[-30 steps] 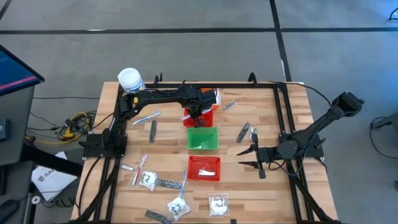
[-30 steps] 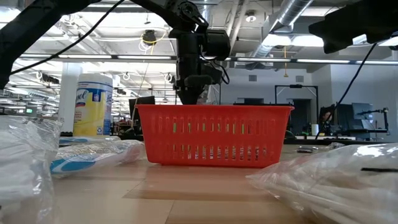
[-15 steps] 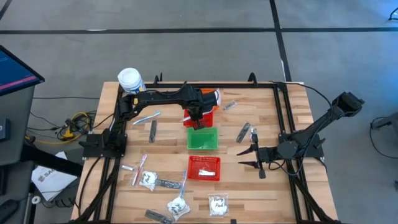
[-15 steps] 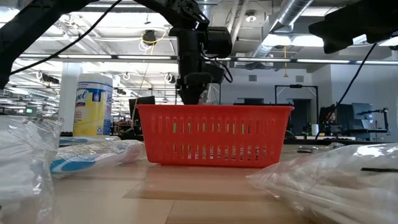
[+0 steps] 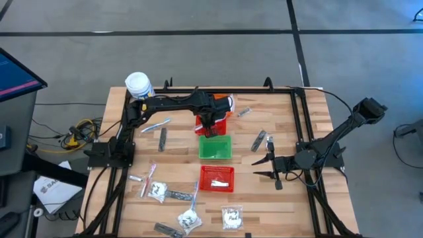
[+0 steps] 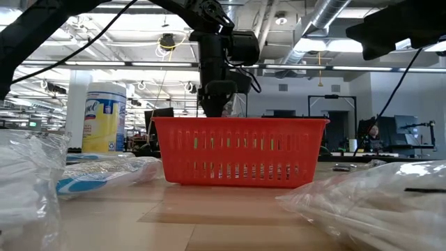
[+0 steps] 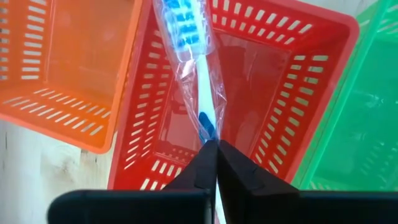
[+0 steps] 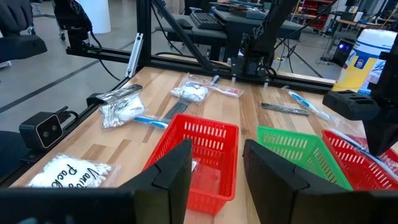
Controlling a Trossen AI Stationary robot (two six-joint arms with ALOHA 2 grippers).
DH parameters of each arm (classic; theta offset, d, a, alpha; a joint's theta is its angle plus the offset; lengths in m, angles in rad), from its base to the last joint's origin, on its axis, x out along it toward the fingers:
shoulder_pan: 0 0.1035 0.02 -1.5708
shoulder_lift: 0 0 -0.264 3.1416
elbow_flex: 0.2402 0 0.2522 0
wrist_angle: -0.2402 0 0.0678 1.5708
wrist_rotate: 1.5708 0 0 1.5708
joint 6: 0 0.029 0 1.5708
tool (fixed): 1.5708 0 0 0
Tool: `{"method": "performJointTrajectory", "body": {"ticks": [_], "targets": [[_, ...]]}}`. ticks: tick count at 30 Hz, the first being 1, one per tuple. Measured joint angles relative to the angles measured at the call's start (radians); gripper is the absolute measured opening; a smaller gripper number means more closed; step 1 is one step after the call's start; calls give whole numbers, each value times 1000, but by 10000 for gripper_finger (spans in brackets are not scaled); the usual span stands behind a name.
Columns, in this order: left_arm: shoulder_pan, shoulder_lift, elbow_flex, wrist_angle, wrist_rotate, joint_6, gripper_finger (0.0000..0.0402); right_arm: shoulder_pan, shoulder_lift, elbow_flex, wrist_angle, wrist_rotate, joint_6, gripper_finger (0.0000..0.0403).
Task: Pick & Place Travel size toiletries
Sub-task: Put the blue toothbrush into the top red basket
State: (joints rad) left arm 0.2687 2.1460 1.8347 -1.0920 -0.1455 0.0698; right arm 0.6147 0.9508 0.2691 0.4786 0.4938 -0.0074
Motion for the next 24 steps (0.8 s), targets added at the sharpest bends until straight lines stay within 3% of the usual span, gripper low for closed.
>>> {"method": "performJointTrajectory", "body": {"ticks": [15,24], "targets": [[13,0,0,1,45,8,0,0,0,0,0,0,0,140],[11,-8,0,-4,5,25,0,0,0,0,0,0,0,139]]}}
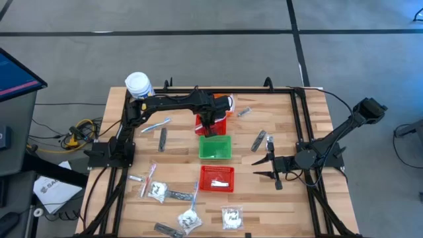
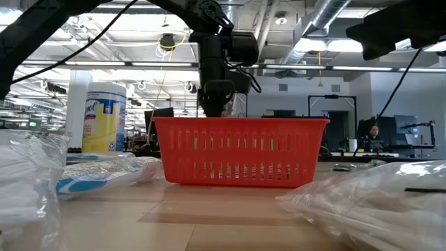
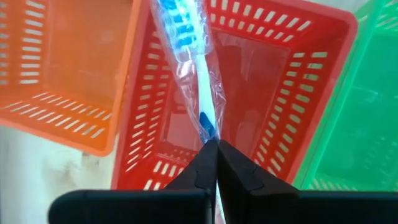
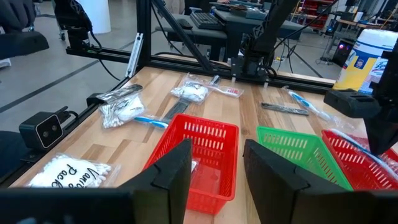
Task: Pick & Place Travel size toiletries
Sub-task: Put the blue toothbrush into the top red basket
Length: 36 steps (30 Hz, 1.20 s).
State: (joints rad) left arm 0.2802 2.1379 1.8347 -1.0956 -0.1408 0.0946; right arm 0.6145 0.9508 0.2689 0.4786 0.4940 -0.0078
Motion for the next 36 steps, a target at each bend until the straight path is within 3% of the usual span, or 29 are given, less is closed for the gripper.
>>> {"method": "performJointTrajectory", "body": {"ticks": [27,36], "targets": [[-9,-28,5,-72,-21,25,0,-2,0,0,1,2,0,143],[-10,-28,5,-55,-25,37,32,-2,0,0,-3,2,0,137]]}}
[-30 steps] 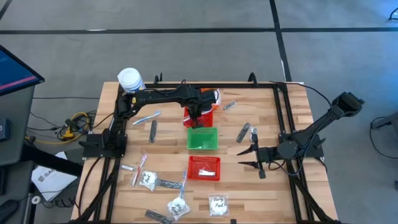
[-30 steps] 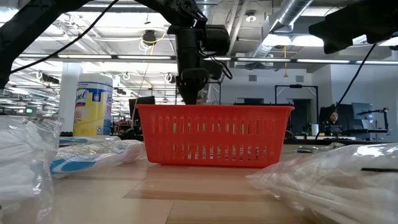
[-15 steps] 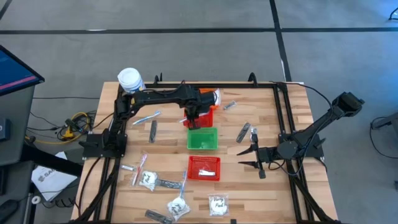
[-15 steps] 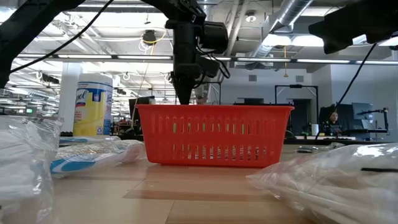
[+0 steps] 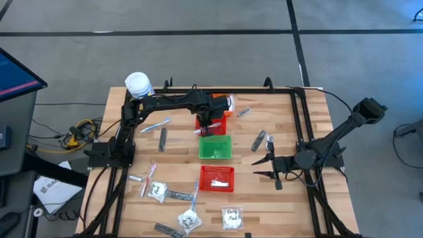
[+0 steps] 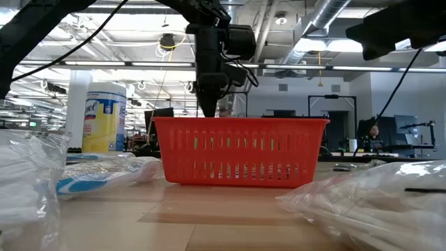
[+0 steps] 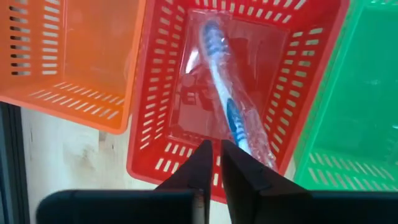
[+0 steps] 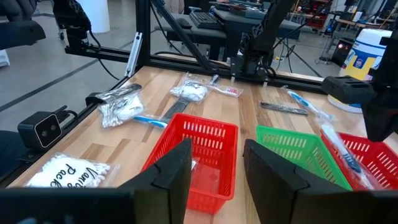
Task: Pick & Place Travel size toiletries
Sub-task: Put the blue toothbrush into the top red basket, then adjust the top red basket
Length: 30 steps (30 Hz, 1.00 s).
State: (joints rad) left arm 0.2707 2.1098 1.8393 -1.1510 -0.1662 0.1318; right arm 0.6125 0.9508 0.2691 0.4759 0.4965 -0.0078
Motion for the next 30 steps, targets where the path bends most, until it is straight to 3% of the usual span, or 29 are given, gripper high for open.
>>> {"method": "performJointTrajectory", "body": {"ticks": [6,10,17,23,30], "targets": [[-14,0,0,3,-130,0,65,0,0,0,0,0,0,140],[-28,-24,-2,-13,-152,-29,73,0,0,0,-1,0,0,142],[-35,-78,-18,-100,-152,-162,10,0,0,0,-7,0,6,139],[-35,-153,-106,-103,-152,-260,1,0,0,0,-6,0,8,138],[-29,-228,-303,-61,-139,-351,0,0,0,0,-5,0,8,142]]}}
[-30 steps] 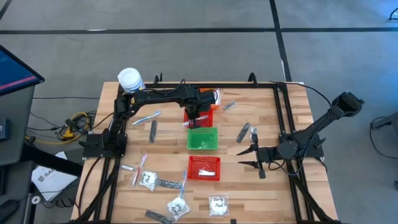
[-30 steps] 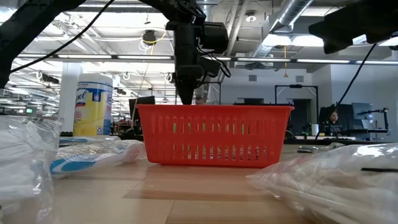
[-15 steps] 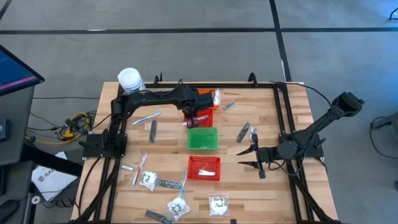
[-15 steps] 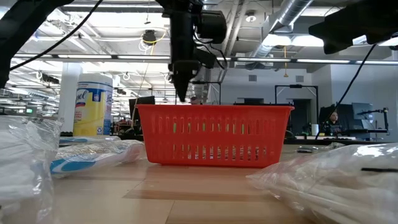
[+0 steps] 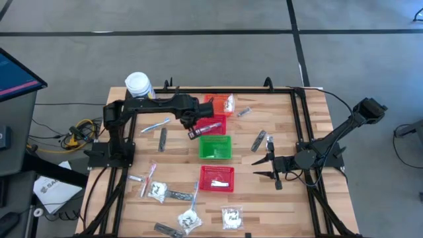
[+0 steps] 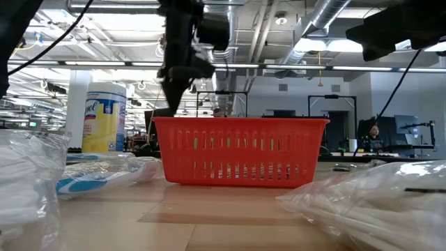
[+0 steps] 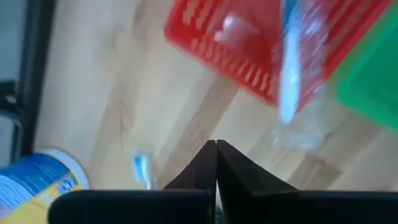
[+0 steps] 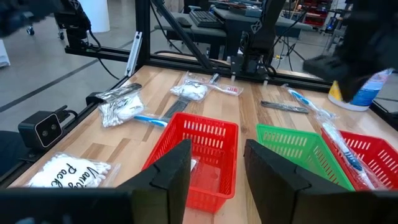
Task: Pick & Place Travel size toiletries
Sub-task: Adjust the top red basket
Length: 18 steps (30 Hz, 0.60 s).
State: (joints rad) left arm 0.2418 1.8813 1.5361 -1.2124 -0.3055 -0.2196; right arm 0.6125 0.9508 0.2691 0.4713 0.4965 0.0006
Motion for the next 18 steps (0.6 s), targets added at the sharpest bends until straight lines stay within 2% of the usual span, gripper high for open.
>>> {"method": "performJointTrajectory", "body": {"ticks": [7,12,18], "targets": [[13,-12,-177,233,87,16,0,0,0,0,4,0,0,138],[22,-12,-194,299,100,24,0,0,0,0,5,0,0,138],[26,-12,-194,387,171,47,0,0,0,0,4,0,0,142]]}}
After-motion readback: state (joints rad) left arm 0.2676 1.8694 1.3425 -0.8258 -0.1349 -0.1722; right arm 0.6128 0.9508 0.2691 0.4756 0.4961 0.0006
